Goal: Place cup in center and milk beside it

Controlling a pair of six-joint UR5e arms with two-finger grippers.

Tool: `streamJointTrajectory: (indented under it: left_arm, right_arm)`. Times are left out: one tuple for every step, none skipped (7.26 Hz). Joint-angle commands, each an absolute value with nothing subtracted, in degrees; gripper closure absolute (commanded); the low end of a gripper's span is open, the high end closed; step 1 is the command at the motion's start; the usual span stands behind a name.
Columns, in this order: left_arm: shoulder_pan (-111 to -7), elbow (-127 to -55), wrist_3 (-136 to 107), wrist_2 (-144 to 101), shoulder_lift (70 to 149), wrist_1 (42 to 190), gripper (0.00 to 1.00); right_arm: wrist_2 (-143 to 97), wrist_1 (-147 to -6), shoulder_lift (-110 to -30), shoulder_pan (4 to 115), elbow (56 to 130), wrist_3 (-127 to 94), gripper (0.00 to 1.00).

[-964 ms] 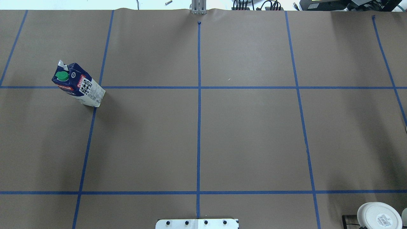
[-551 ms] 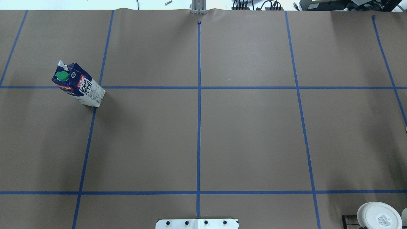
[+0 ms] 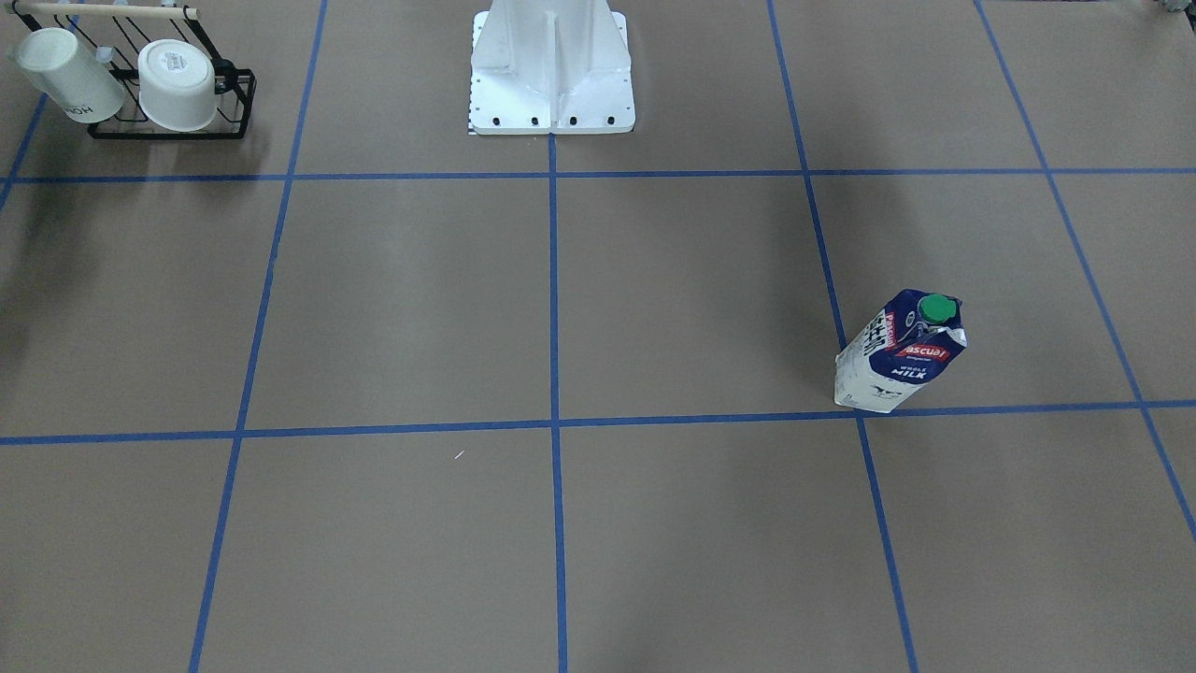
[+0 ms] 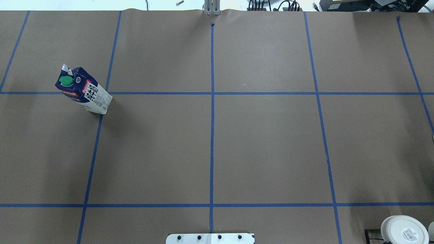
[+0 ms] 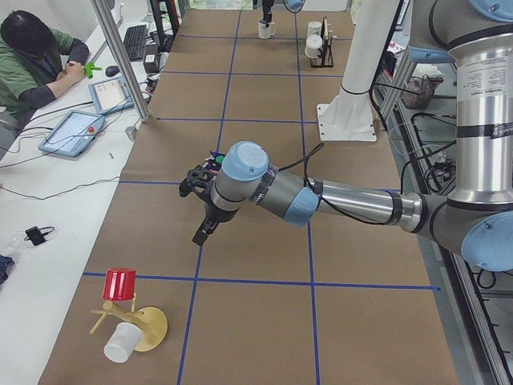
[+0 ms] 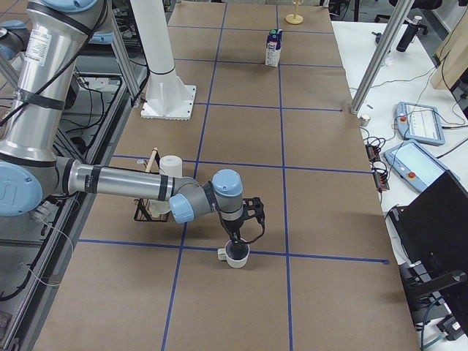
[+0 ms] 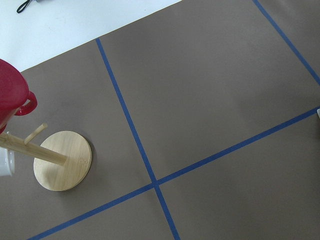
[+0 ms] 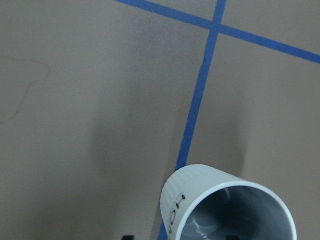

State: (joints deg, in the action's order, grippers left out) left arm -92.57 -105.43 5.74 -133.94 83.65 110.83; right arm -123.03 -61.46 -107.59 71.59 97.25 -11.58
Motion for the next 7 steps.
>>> streamJointTrajectory:
  left_arm:
    - [-92.64,-105.29,5.71,-133.95,83.50,111.45,0.02]
    - [-92.64,-105.38,5.80,-133.95,83.41,111.45,0.02]
    - [-92.64,-105.47,5.80,-133.95,82.97,111.53,0.02]
    - [-92.64,-105.47,5.80,-133.95,82.71,111.97,0.02]
    - [-92.64,-105.38,5.80,-133.95,82.71,112.32,0.02]
    - [-92.55,-105.21,5.71,-133.95,82.71,112.32,0.02]
    - [-92.64,-105.29,5.71,-133.95,82.71,112.32,0.02]
  right_arm:
    - [-121.56,-61.00,-107.67,70.32,95.37,-11.16,0.76]
    - [-121.55,-60.82,-107.58,69.79,95.36,-11.08,1.00]
    - [-121.55,-59.78,-107.32,69.26,95.54,-9.94,1.00]
    - [-121.81,-56.89,-107.23,69.43,96.76,-9.32,1.00]
    - [-122.69,-56.17,-105.75,69.69,99.12,-9.32,1.00]
    - [-125.22,-56.68,-101.99,70.74,100.10,-9.40,1.00]
    - [-128.12,-56.78,-98.21,71.53,100.11,-10.45,1.00]
